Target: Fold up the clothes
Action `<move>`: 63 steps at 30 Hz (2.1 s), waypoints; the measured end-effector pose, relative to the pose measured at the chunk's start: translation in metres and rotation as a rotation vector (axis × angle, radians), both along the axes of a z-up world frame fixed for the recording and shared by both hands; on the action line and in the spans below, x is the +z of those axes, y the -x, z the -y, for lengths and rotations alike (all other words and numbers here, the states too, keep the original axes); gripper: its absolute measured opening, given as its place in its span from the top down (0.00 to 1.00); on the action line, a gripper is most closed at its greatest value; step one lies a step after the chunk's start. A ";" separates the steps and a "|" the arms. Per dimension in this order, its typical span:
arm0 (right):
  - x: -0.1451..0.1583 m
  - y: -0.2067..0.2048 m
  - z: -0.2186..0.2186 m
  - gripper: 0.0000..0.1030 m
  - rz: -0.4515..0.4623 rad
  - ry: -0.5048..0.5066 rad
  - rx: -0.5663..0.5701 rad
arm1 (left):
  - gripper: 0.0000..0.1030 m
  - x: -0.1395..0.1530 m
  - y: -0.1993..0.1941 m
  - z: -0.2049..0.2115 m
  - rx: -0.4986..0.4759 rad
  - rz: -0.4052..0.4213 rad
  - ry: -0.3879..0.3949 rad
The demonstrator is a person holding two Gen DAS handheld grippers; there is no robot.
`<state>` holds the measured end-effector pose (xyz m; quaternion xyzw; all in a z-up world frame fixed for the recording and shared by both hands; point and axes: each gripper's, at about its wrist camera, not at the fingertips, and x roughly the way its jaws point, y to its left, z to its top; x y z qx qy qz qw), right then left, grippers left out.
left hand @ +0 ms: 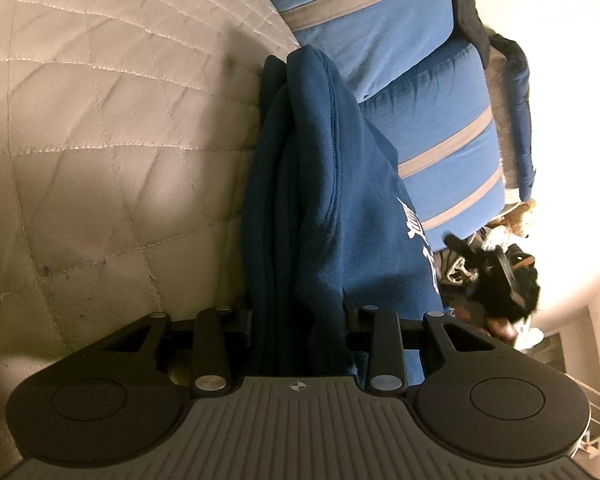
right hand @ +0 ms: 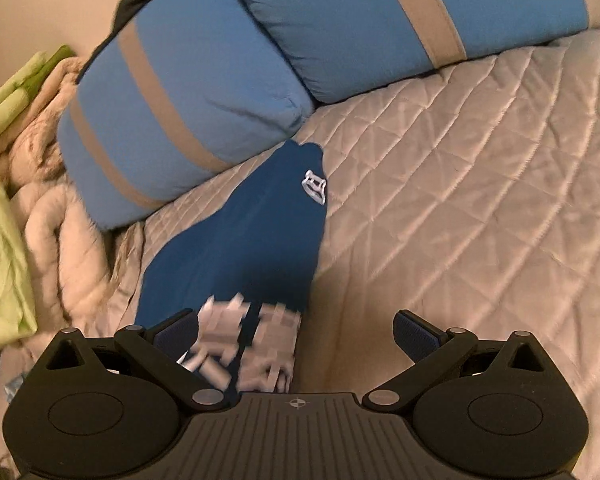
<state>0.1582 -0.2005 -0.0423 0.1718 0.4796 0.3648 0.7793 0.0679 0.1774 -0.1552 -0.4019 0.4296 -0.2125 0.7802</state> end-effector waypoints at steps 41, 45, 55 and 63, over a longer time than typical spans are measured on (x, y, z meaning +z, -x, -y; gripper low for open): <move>0.086 0.030 0.015 0.74 0.059 0.010 0.114 | 0.75 0.071 0.077 0.062 -0.102 0.038 -0.027; 0.082 0.030 -0.003 0.74 0.056 0.004 0.119 | 0.76 0.075 0.070 0.048 -0.064 0.040 -0.041; 0.186 -0.002 -0.144 0.25 0.448 -0.051 0.228 | 0.49 0.183 0.020 -0.031 0.291 0.396 -0.396; 0.158 0.027 -0.133 0.00 0.656 0.186 0.163 | 0.23 0.163 0.025 -0.032 0.363 0.359 -0.550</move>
